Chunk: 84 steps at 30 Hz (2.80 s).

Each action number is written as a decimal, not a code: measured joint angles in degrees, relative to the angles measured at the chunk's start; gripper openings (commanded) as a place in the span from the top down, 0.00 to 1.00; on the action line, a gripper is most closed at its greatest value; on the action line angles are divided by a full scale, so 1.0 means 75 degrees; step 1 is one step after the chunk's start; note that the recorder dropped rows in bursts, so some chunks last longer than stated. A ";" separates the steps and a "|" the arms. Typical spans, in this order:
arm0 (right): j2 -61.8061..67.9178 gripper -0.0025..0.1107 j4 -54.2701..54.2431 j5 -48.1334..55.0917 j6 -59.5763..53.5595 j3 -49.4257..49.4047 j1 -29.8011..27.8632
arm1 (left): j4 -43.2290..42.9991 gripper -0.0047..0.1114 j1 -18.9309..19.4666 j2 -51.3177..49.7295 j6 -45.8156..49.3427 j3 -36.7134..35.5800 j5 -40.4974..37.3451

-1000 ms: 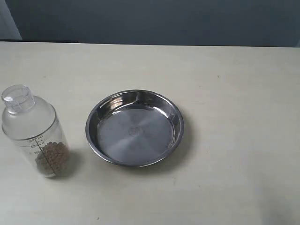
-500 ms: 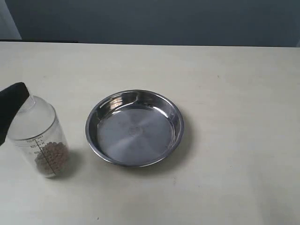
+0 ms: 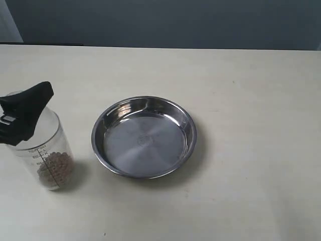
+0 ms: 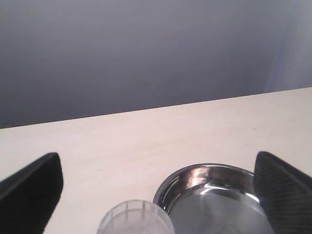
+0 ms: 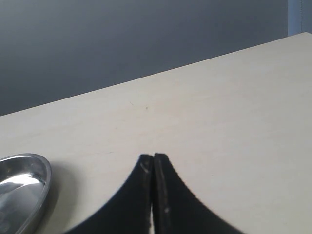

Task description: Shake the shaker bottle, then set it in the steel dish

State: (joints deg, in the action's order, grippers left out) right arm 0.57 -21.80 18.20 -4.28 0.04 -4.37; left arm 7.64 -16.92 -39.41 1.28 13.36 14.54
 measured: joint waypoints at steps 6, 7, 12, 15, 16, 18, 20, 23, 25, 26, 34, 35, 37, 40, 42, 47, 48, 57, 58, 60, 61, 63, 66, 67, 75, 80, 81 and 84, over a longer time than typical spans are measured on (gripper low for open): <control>0.0000 0.98 0.0000 0.0000 0.0000 0.0000 0.0000 | 0.0146 0.05 0.0000 -0.0841 0.0036 0.0000 0.0426; 0.0000 0.98 0.0000 0.0000 0.0000 0.0000 0.0000 | 0.0186 0.05 0.0000 -0.0929 0.0066 0.0000 0.0437; 0.0000 0.98 0.0000 0.0000 0.0000 0.0000 0.0000 | 0.0407 0.05 0.0455 -0.0980 0.0117 -0.0034 0.0318; 0.0000 0.98 0.0000 0.0000 0.0000 0.0000 0.0000 | 0.0469 0.05 0.0473 -0.1053 0.0057 -0.0160 0.0291; 0.0000 0.98 0.0000 0.0000 0.0000 0.0000 0.0000 | 0.0453 0.05 0.0473 -0.1072 -0.0028 -0.0166 0.0271; 0.0000 0.98 0.0000 0.0000 0.0000 0.0000 0.0000 | 0.0399 0.05 0.0473 -0.1072 -0.0223 -0.0166 0.0252; 0.0000 0.98 0.0000 0.0000 0.0000 0.0000 0.0000 | 0.0401 0.06 0.0458 -0.1121 -0.0399 -0.0166 0.0240; 0.0000 0.98 0.0000 0.0000 0.0000 0.0000 0.0000 | 0.0395 0.06 0.0297 -0.1233 -0.0482 -0.0166 0.0232; 0.0000 0.98 0.0000 0.0000 0.0000 0.0000 0.0000 | 0.0395 0.06 0.0191 -0.1314 -0.0498 -0.0166 0.0232; 0.0000 0.98 0.0000 0.0000 0.0000 0.0000 0.0000 | 0.0381 0.06 0.0175 -0.1352 -0.0498 -0.0166 0.0232; 0.0000 0.98 0.0000 0.0000 0.0000 0.0000 0.0000 | 0.0749 0.06 0.0175 -0.1423 -0.0512 -0.0331 -0.0066; 0.0000 0.98 0.0000 0.0000 0.0000 0.0000 0.0000 | 0.0785 0.06 0.0175 -0.1423 -0.0512 -0.0331 -0.0128; 0.0000 0.98 0.0000 0.0000 0.0000 0.0000 0.0000 | 0.0803 0.06 0.0175 -0.1423 -0.0364 -0.0331 -0.0085; 0.0000 0.98 0.0000 0.0000 0.0000 0.0000 0.0000 | 0.0807 0.06 0.0175 -0.1291 -0.0171 -0.0261 0.0272; 0.0000 0.98 0.0000 0.0000 0.0000 0.0000 0.0000 | 0.0820 0.06 0.0175 -0.1052 0.0019 -0.0170 0.0339; 0.0000 0.98 0.0000 0.0000 0.0000 0.0000 0.0000 | 0.0987 0.06 0.0175 -0.0003 0.0845 0.0324 0.0344; 0.0000 0.98 0.0000 0.0000 0.0000 0.0000 0.0000 | 0.1095 0.06 0.0175 0.0128 0.1055 0.0448 0.0344; 0.0000 0.98 0.0000 0.0000 0.0000 0.0000 0.0000 | 0.3525 0.58 0.2003 0.1564 0.4453 0.1714 -0.2927; 0.0000 0.98 0.0000 0.0000 0.0000 0.0000 0.0000 | 0.3360 0.61 0.2244 0.1718 0.4359 0.1696 -0.3361; 0.0000 0.98 0.0000 0.0000 0.0000 0.0000 0.0000 | 0.2876 0.64 0.2644 0.2074 0.3604 0.1509 -0.3726; 0.0000 0.98 0.0000 0.0000 0.0000 0.0000 0.0000 | 0.2681 0.64 0.2749 0.2183 0.3019 0.1318 -0.3681; 0.0000 0.98 0.0000 0.0000 0.0000 0.0000 0.0000 | 0.2380 0.63 0.2880 0.2387 0.1974 0.0790 -0.3010; 0.0000 0.98 0.0000 0.0000 0.0000 0.0000 0.0000 | 0.2404 0.64 0.2941 0.2538 0.1409 0.0129 -0.1767; 0.0000 0.98 0.0000 0.0000 0.0000 0.0000 0.0000 | 0.2523 0.64 0.2954 0.2538 0.1406 -0.0050 -0.1475; 0.0000 0.98 0.0000 0.0000 0.0000 0.0000 0.0000 | 0.3493 0.64 0.3009 0.1982 0.2292 -0.0697 -0.0758; 0.0000 0.98 0.0000 0.0000 0.0000 0.0000 0.0000 | 0.4207 0.64 0.2990 0.0969 0.3238 -0.0639 -0.0698; 0.0000 0.98 0.0000 0.0000 0.0000 0.0000 0.0000 | 0.4165 0.64 0.2917 0.0789 0.3299 -0.0523 -0.0740; 0.0000 0.98 0.0000 0.0000 0.0000 0.0000 0.0000 | 0.3496 0.64 0.2537 0.0565 0.3391 0.0326 -0.0966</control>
State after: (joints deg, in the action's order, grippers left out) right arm 0.57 -21.80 18.20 -4.28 0.04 -4.37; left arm 33.86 2.11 -35.17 26.71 15.80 7.30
